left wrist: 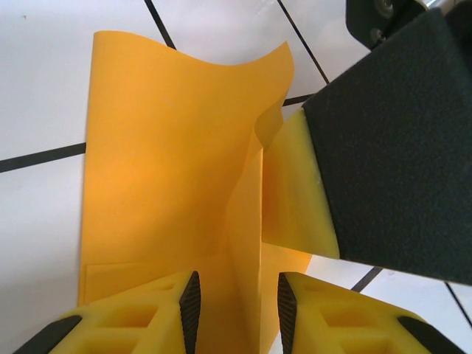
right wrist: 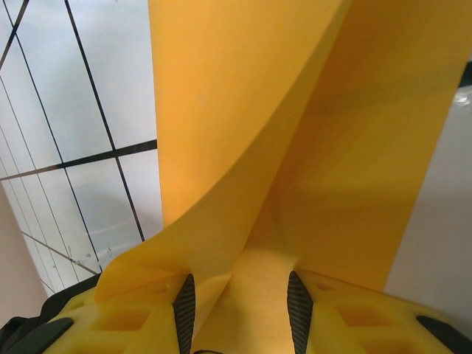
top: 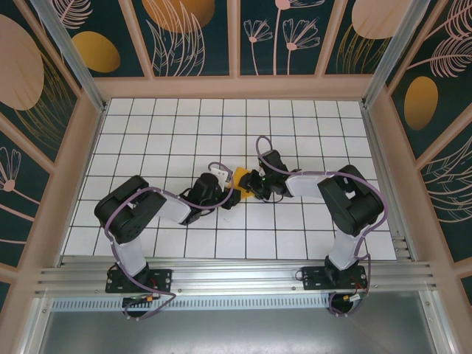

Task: Fold a paper plane with a square sheet of paper (pick it up from the middle)
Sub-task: Fourth fold the wing at the center of the table.

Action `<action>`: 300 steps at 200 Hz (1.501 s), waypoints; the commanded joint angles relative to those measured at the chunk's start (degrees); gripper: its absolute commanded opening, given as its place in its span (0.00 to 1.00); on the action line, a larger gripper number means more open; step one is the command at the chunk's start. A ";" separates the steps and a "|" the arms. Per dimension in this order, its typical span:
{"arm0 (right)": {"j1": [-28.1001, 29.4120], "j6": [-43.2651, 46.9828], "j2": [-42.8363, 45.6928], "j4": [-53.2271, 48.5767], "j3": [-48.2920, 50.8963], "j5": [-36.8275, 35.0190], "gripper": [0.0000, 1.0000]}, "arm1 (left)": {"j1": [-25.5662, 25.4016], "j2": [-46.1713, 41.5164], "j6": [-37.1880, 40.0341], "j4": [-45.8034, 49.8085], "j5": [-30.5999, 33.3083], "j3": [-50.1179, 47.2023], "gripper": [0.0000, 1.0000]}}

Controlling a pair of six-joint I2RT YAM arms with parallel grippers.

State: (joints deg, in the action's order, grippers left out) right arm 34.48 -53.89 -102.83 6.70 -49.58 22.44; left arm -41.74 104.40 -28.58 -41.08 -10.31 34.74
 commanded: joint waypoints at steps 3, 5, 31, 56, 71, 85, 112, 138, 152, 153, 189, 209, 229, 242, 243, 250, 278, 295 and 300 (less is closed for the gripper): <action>-0.13 0.80 -0.36 0.53 -0.49 1.00 0.41 | 0.35 -0.32 5.05 3.76 1.55 -0.04 0.36; -0.12 0.80 -0.34 0.58 -0.51 1.07 0.41 | 0.36 -0.40 5.25 3.67 1.66 -0.18 0.35; -0.26 0.56 -0.01 1.04 -0.53 1.73 0.41 | 0.41 -1.00 6.43 3.73 2.95 -0.40 0.30; -0.38 0.33 0.93 1.73 -0.21 1.92 0.41 | 0.38 -0.79 6.04 3.42 4.00 -0.80 0.22; -0.47 0.69 2.26 1.83 0.31 1.02 0.41 | 0.35 -1.07 5.80 3.20 3.62 -0.93 0.16; -0.81 1.23 4.44 2.75 1.70 -0.18 0.41 | 0.38 -1.61 4.68 2.56 2.66 -0.99 0.11; -1.55 3.87 9.72 4.17 4.96 -2.53 0.41 | 0.43 -2.54 -0.35 -1.51 -2.33 -1.69 0.06; -2.00 5.30 13.76 4.85 7.39 -2.30 0.41 | 0.58 -1.64 -6.14 -7.60 -6.01 -2.83 0.05; -1.96 5.48 14.48 4.04 7.40 -1.98 0.40 | 0.52 -0.82 -8.78 -10.12 -6.78 -3.26 0.05; -1.96 5.47 14.44 3.99 7.40 -1.97 0.40 | 0.52 -0.80 -8.95 -10.27 -6.81 -3.31 0.05; -1.95 5.34 13.26 3.63 7.78 -0.89 0.38 | 0.52 -0.43 -13.90 -10.51 -6.88 -3.30 0.05; -1.93 5.37 12.26 4.09 7.79 -0.73 0.37 | 0.69 -0.17 -17.30 -9.77 -7.83 -2.86 0.05; -1.91 5.70 11.31 4.42 7.64 -1.07 0.38 | 0.72 0.21 -20.62 -9.50 -8.64 -2.76 0.06; -1.89 5.78 10.46 4.77 7.64 -0.99 0.39 | 0.79 0.51 -21.89 -9.57 -8.78 -2.92 0.06; -1.88 5.75 10.37 4.75 7.65 -0.99 0.39 | 0.78 0.57 -21.97 -9.56 -8.77 -2.88 0.06; -1.92 5.95 10.05 4.88 7.64 -0.96 0.40 | 0.78 0.77 -22.40 -9.17 -8.81 -2.88 0.06; -1.87 6.26 8.63 5.10 7.38 -0.70 0.44 | 0.95 1.97 -24.94 -9.42 -10.38 -2.80 0.06; -1.88 6.37 8.13 5.34 7.59 -0.55 0.47 | 1.18 2.16 -25.88 -9.87 -10.94 -2.90 0.06; -1.85 6.38 8.03 5.43 7.67 -0.48 0.48 | 1.22 2.15 -26.21 -9.95 -11.17 -2.84 0.06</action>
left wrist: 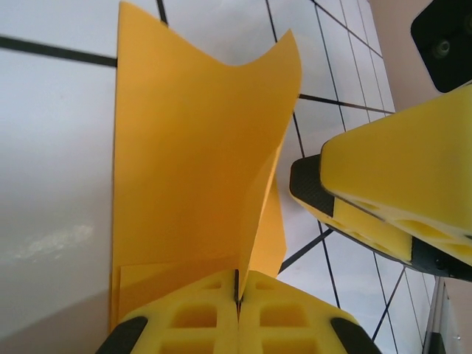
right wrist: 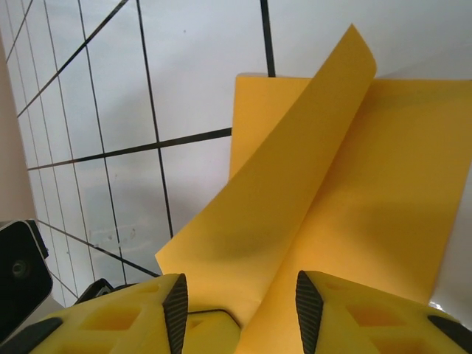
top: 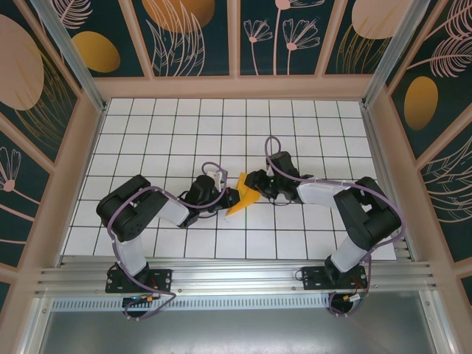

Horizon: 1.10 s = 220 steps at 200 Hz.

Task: Fold a paper plane with a square sheet of paper (pick it up from the middle)
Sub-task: Fourth fold the wing at the center of the table.

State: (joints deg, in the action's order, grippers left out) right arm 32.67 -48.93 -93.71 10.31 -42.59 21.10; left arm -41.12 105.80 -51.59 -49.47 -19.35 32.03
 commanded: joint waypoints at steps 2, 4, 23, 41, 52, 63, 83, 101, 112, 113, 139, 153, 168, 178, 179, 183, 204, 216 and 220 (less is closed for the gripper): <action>-0.01 1.41 -1.13 1.82 0.67 0.87 0.48 | 0.67 0.80 -3.30 -1.58 -2.16 -0.15 0.06; 0.02 1.45 -1.13 1.82 0.69 0.87 0.48 | 0.69 0.81 -3.42 -1.65 -2.24 -0.13 0.06; 0.10 1.80 -1.71 1.62 0.65 0.96 0.50 | 0.86 0.92 -4.34 -1.59 -2.70 0.05 0.06; 0.45 2.50 -2.73 0.70 -0.17 1.17 0.51 | 1.17 0.99 -5.21 -1.42 -2.77 -0.12 0.06; 0.82 2.84 -3.41 -0.15 -0.80 0.83 0.52 | 1.24 1.03 -5.57 -1.12 -3.06 0.03 0.06; 1.04 2.91 -3.99 -0.46 -1.04 0.56 0.51 | 1.44 1.04 -6.13 -0.89 -3.23 0.05 0.06; 1.28 3.16 -5.21 -1.39 -1.66 -0.21 0.52 | 1.71 1.36 -6.71 -0.55 -4.10 0.47 0.06; 1.46 3.07 -6.08 -2.58 -2.08 -1.05 0.51 | 1.75 1.55 -6.73 0.40 -4.43 0.74 0.08; 1.48 3.00 -6.38 -3.60 -2.34 -1.73 0.51 | 1.84 1.51 -6.68 0.76 -4.62 0.82 0.09; 1.46 2.98 -6.43 -3.66 -2.33 -1.79 0.52 | 1.84 1.47 -6.68 0.73 -4.63 0.74 0.09; 1.51 2.42 -7.44 -5.93 -3.05 -3.44 0.51 | 2.01 1.27 -6.59 0.52 -4.73 0.41 0.12; 1.58 1.98 -8.06 -7.83 -3.53 -4.67 0.51 | 2.11 1.08 -6.51 0.43 -4.98 0.31 0.13; 1.77 1.35 -8.92 -10.36 -4.19 -6.31 0.51 | 2.18 0.53 -6.26 0.34 -4.99 -0.02 0.15; 1.86 0.82 -9.48 -11.81 -4.54 -7.43 0.51 | 2.29 -0.17 -5.98 0.51 -4.78 -0.35 0.17; 1.91 0.75 -9.52 -11.98 -4.53 -7.54 0.51 | 2.28 -0.30 -5.93 0.52 -4.75 -0.37 0.18; 1.96 0.43 -9.73 -12.60 -4.64 -7.98 0.51 | 2.29 -0.70 -5.75 0.59 -4.65 -0.49 0.19; 2.35 -0.93 -10.81 -15.14 -5.26 -9.72 0.51 | 2.43 -3.18 -4.22 1.44 -3.98 -1.67 0.22; 2.61 -1.75 -11.51 -16.98 -5.95 -10.63 0.51 | 2.38 -4.95 -3.19 2.08 -3.12 -2.46 0.25; 2.73 -2.03 -11.70 -17.58 -6.21 -11.08 0.51 | 2.37 -5.55 -2.83 2.43 -2.77 -2.77 0.25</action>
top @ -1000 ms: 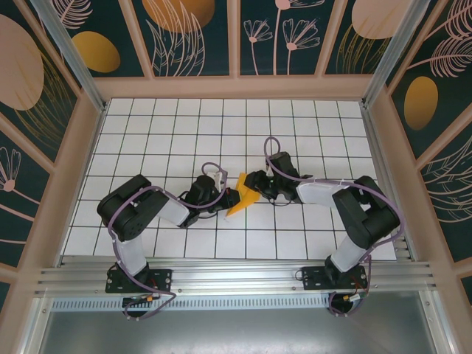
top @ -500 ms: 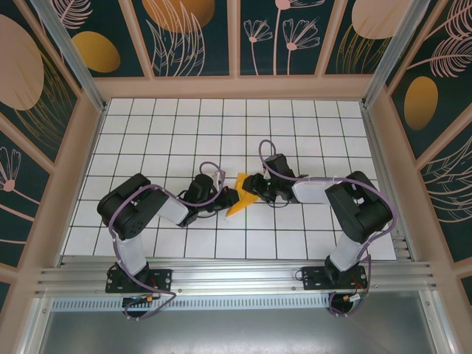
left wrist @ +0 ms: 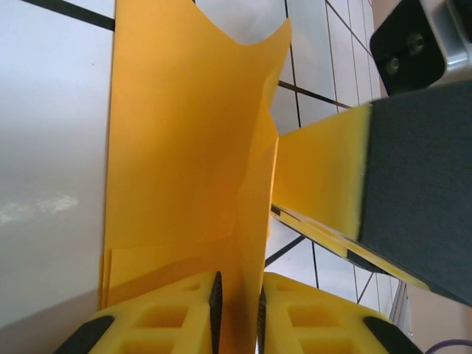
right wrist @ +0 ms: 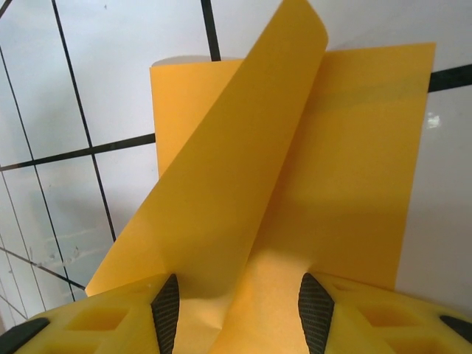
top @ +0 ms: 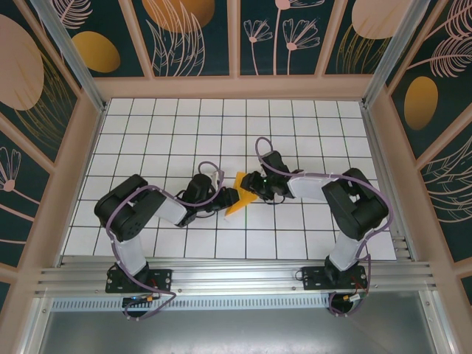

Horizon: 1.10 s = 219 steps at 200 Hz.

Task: Fold a paper plane with a square sheet of paper (pick it up from the middle)
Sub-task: Fourth fold the wing at the center of the table.

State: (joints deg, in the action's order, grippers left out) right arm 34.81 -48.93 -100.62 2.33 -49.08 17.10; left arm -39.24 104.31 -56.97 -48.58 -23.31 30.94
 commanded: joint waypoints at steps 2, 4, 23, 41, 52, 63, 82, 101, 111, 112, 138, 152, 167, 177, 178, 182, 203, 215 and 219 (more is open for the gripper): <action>0.63 -2.18 -4.92 -9.88 0.21 -7.26 0.51 | 0.49 -4.43 2.71 1.77 1.41 -1.78 0.26; 0.68 -2.32 -5.00 -10.21 0.12 -7.50 0.51 | 0.48 -4.66 2.89 2.00 1.55 -1.87 0.26; 0.80 -4.14 -5.69 -11.98 -0.44 -8.22 0.51 | 0.49 -7.91 5.11 4.17 3.33 -2.95 0.28; 1.02 -5.21 -6.31 -13.20 -1.00 -8.53 0.51 | 0.54 -9.57 7.24 7.18 4.56 -3.17 0.30; 1.13 -5.56 -6.51 -13.69 -1.33 -8.58 0.51 | 0.49 -9.81 8.45 8.77 4.68 -2.90 0.30; 1.30 -5.67 -6.72 -13.92 -1.70 -8.57 0.51 | 0.49 -9.54 8.84 9.41 4.38 -2.60 0.30; 1.39 -5.80 -7.25 -14.71 -2.24 -8.75 0.51 | 0.50 -8.72 9.61 11.16 4.12 -1.83 0.30; 1.40 -5.85 -7.56 -14.90 -2.41 -8.71 0.51 | 0.51 -8.18 10.52 12.67 3.94 -1.00 0.28; 1.49 -5.74 -7.77 -15.03 -2.57 -8.67 0.51 | 0.49 -7.99 10.87 13.06 3.54 -0.69 0.27; 1.49 -5.74 -7.76 -15.05 -2.63 -8.67 0.51 | 0.49 -7.99 10.85 13.11 3.54 -0.70 0.27; 1.67 -5.57 -8.16 -15.42 -3.06 -8.83 0.51 | 0.48 -7.51 10.81 13.33 3.27 -0.53 0.22; 1.71 -5.41 -8.51 -15.68 -3.20 -8.99 0.51 | 0.48 -7.13 10.78 13.56 3.01 -0.34 0.19; 1.84 -5.44 -8.93 -16.18 -3.39 -9.27 0.51 | 0.49 -6.77 10.65 13.85 3.10 -0.45 0.16; 1.88 -5.43 -9.20 -16.56 -3.62 -9.54 0.51 | 0.49 -6.52 10.65 14.01 3.01 -0.54 0.15; 1.90 -5.46 -9.22 -16.61 -3.59 -9.58 0.51 | 0.49 -6.46 10.65 14.07 3.01 -0.58 0.15; 1.88 -5.48 -9.32 -16.67 -3.63 -9.71 0.51 | 0.51 -6.49 10.63 14.32 3.01 -0.66 0.14; 2.16 -5.69 -9.85 -17.59 -3.99 -10.56 0.51 | 0.49 -6.43 10.70 15.07 3.09 -1.43 0.13; 2.19 -5.87 -10.14 -18.13 -4.19 -10.99 0.51 | 0.53 -6.79 10.83 15.63 3.61 -1.97 0.14; 2.26 -5.91 -10.21 -18.23 -4.20 -11.10 0.51 | 0.53 -6.94 10.86 15.89 3.82 -2.09 0.14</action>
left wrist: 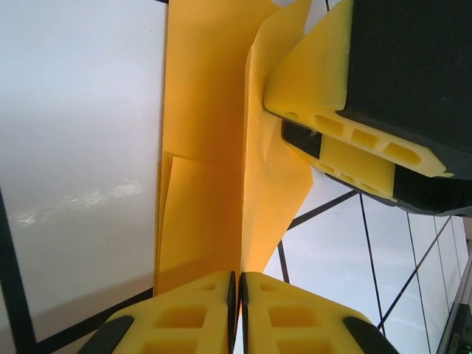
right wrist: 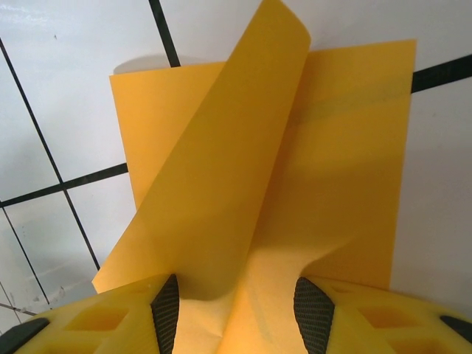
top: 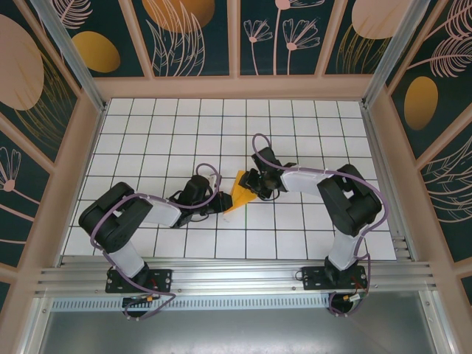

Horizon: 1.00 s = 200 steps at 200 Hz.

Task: Fold a paper plane with a square sheet of paper (pick it up from the middle)
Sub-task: Fourth fold the wing at the center of the table.

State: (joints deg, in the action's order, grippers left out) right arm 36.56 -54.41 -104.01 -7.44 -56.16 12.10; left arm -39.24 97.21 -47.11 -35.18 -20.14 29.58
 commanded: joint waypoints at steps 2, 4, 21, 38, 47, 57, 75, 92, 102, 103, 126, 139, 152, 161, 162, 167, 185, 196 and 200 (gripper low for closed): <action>0.48 -0.43 -6.87 -8.51 2.89 -6.15 0.51 | 0.50 0.08 1.09 2.66 0.74 -0.81 0.14; 0.51 -0.53 -6.95 -8.61 2.77 -6.21 0.51 | 0.51 0.02 1.13 2.79 0.83 -0.88 0.14; 0.50 -0.74 -7.36 -9.30 2.55 -6.70 0.51 | 0.53 -0.78 1.45 3.27 1.50 -1.52 0.14; 0.52 -0.96 -7.61 -9.60 2.39 -6.87 0.51 | 0.49 -1.46 1.65 3.24 1.51 -1.65 0.19; 0.49 -1.05 -7.73 -9.74 2.32 -6.93 0.51 | 0.54 -1.80 1.67 2.82 1.35 -1.85 0.22; 0.58 -1.05 -7.97 -10.03 2.10 -6.98 0.51 | 0.51 -2.34 1.46 2.33 1.03 -1.99 0.24; 0.71 -1.10 -8.54 -10.95 1.54 -7.50 0.52 | 0.51 -3.44 0.87 0.84 0.68 -2.57 0.27; 0.78 -1.27 -9.15 -11.91 1.07 -8.03 0.52 | 0.51 -4.47 0.18 -1.02 0.72 -3.03 0.31; 0.88 -1.57 -9.43 -12.15 0.98 -8.14 0.52 | 0.51 -4.49 0.00 -1.47 0.63 -2.76 0.32; 0.88 -1.62 -9.44 -12.15 0.97 -8.14 0.52 | 0.50 -4.44 0.00 -1.47 0.63 -2.72 0.32; 0.95 -2.08 -9.81 -12.42 0.97 -8.16 0.52 | 0.51 -2.75 0.35 -2.09 -0.27 -1.26 0.33; 0.97 -2.36 -10.00 -12.64 0.77 -8.14 0.52 | 0.49 -1.68 0.23 -2.91 -0.95 -0.61 0.34; 1.14 -2.39 -10.12 -12.66 0.63 -8.14 0.52 | 0.49 -0.75 0.70 -2.56 -0.78 0.37 0.35; 1.15 -2.47 -10.22 -12.77 0.53 -8.14 0.52 | 0.56 -0.17 1.05 -1.85 -0.45 1.27 0.35; 1.15 -2.46 -10.23 -12.77 0.53 -8.14 0.52 | 0.52 -0.08 1.10 -1.79 -0.44 1.31 0.35; 1.15 -2.51 -10.25 -12.77 0.47 -8.14 0.52 | 0.55 0.25 1.27 -1.65 -0.44 1.71 0.35; 1.14 -2.51 -10.46 -12.86 0.35 -8.01 0.52 | 0.56 1.90 1.49 -1.23 -0.26 2.96 0.33; 1.20 -2.42 -10.46 -12.94 0.35 -8.03 0.52 | 0.51 2.86 1.49 -0.60 0.52 3.30 0.32; 1.14 -2.38 -10.31 -12.94 0.33 -8.05 0.52 | 0.49 3.01 1.46 -0.29 0.82 3.37 0.31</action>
State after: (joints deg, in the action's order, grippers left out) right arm 37.63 -56.16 -106.30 -12.49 -59.99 9.26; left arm -39.24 98.08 -46.59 -35.81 -20.14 31.46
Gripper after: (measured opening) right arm 0.520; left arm 0.325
